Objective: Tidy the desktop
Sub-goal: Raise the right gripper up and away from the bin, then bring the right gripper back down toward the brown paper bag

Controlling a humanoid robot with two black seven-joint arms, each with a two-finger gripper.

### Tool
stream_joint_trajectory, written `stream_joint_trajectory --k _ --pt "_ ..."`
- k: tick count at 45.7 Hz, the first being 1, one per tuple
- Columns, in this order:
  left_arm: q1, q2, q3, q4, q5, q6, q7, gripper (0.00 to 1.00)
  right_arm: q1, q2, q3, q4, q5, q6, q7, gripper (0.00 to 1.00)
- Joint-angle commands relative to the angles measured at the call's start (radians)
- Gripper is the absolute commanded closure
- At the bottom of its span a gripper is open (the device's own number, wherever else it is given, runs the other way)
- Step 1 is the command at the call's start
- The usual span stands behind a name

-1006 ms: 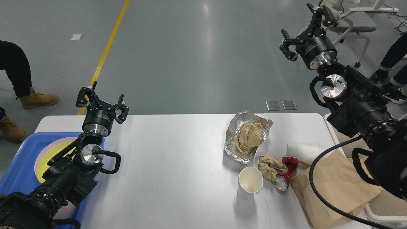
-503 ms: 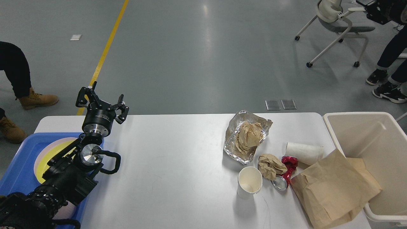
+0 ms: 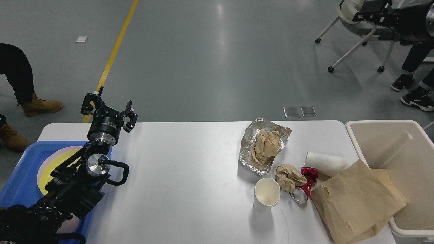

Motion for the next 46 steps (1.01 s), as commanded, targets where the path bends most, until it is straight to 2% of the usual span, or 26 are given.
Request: stream_joint_trajectory --k 1,10,15,18,33,37,43,46 --pt "0.000 0.000 -0.001 0.000 0.000 0.001 0.000 0.04 0.039 0.061 -0.053 0.084 0.000 0.031 -0.003 0.00" --pt "0.000 0.000 -0.001 0.000 0.000 0.000 0.000 0.04 0.206 0.252 -0.156 0.185 -0.002 0.113 -0.004 0.00" --pt "0.000 0.000 -0.001 0.000 0.000 0.000 0.000 0.04 0.351 0.367 -0.110 0.200 -0.002 0.203 -0.001 0.00" --pt "0.000 0.000 0.000 0.000 0.000 0.000 0.000 0.04 0.415 0.407 -0.092 0.179 -0.002 0.213 -0.001 0.00" --pt "0.000 0.000 -0.001 0.000 0.000 0.000 0.000 0.04 0.440 0.436 -0.090 0.180 0.000 0.236 -0.001 0.00" --pt "0.000 0.000 -0.001 0.000 0.000 0.000 0.000 0.04 0.438 0.452 -0.093 0.183 -0.002 0.304 -0.003 0.00" --pt "0.000 0.000 -0.001 0.000 0.000 0.000 0.000 0.04 0.434 0.447 -0.096 0.188 -0.003 0.488 -0.003 0.00" --pt "-0.001 0.000 0.000 0.000 0.000 0.000 0.000 0.04 0.431 0.432 -0.099 0.190 -0.005 0.504 -0.001 0.00"
